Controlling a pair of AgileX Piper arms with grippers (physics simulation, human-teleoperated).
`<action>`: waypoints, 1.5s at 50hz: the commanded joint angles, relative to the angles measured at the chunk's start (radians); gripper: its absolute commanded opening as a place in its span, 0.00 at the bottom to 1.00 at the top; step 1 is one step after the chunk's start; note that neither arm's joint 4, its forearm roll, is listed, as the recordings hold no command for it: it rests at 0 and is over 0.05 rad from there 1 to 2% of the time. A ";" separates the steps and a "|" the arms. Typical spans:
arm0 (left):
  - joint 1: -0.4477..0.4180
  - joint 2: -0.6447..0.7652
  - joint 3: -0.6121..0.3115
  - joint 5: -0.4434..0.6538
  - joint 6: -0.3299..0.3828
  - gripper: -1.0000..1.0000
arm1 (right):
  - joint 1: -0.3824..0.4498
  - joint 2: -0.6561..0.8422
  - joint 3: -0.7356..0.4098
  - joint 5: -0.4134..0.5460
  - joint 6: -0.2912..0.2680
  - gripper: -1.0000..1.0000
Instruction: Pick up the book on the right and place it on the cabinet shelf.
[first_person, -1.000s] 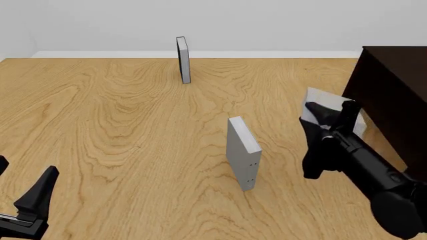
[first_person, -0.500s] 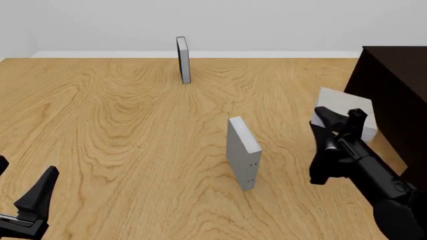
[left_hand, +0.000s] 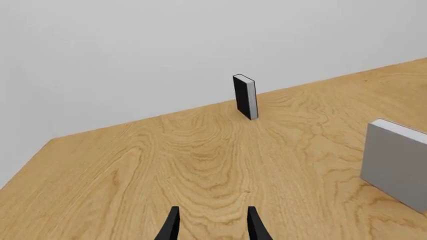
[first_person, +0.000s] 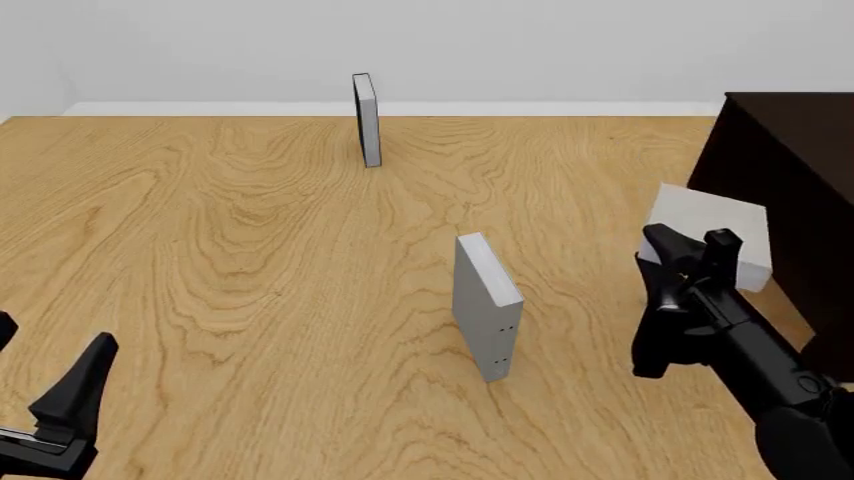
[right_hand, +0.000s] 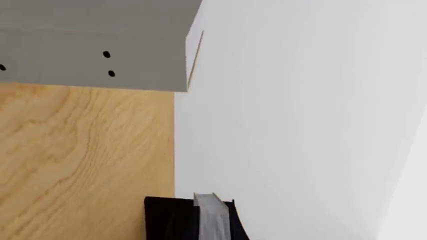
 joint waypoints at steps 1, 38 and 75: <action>0.000 0.000 0.000 0.000 0.002 1.00 | -0.014 -0.002 0.005 -0.018 -0.024 0.00; -0.003 0.000 0.000 0.002 0.003 1.00 | -0.113 0.021 -0.042 -0.018 0.005 0.00; -0.002 -0.001 0.000 0.002 0.005 1.00 | -0.208 0.077 -0.076 -0.018 0.010 0.00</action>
